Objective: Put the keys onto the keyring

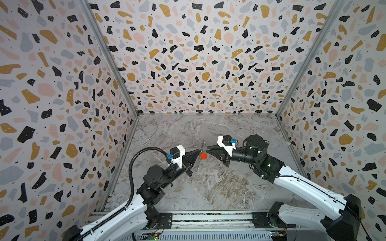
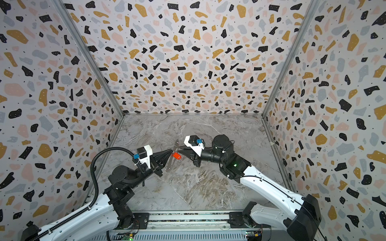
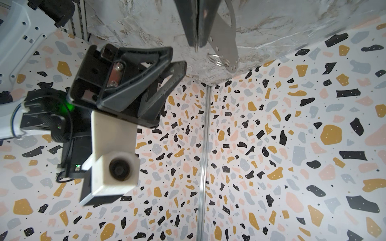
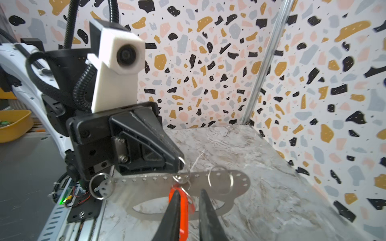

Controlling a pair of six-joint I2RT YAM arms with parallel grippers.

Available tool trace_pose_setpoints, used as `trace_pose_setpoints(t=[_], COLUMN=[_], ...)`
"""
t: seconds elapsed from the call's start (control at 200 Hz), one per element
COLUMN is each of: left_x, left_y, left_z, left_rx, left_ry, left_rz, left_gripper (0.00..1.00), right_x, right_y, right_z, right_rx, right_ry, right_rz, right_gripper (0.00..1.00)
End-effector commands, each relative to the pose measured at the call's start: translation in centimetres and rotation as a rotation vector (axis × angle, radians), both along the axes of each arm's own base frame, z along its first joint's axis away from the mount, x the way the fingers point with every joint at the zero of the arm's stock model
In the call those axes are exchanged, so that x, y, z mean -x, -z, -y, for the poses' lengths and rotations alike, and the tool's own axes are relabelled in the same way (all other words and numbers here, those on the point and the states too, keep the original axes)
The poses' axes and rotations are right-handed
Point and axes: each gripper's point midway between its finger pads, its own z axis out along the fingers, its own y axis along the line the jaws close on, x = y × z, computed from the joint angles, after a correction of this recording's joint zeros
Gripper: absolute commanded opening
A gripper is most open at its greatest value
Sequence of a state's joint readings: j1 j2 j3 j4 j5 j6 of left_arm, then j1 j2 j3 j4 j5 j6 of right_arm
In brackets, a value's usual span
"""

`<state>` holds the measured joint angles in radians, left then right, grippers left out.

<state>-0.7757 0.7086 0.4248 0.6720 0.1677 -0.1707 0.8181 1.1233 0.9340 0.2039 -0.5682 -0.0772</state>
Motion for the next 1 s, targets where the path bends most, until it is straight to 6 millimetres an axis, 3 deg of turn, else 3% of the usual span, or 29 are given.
trace_pose_setpoints(t=[0.0,0.991], left_x=[1.8,2.7], left_y=[-3.5,-3.1], left_z=[-0.8,1.0], left_rx=[0.096,0.049], left_ry=[0.032,0.134], left_rz=[0.137,0.132], left_gripper=[0.0,0.0], right_x=[1.1,1.9], right_y=[-0.6,-1.9], right_z=[-0.2,-0.6], right_rx=[-0.056,-0.107], right_ry=[-0.066,-0.135], right_rz=[-0.042,-0.017], right_gripper=[0.19,0.17])
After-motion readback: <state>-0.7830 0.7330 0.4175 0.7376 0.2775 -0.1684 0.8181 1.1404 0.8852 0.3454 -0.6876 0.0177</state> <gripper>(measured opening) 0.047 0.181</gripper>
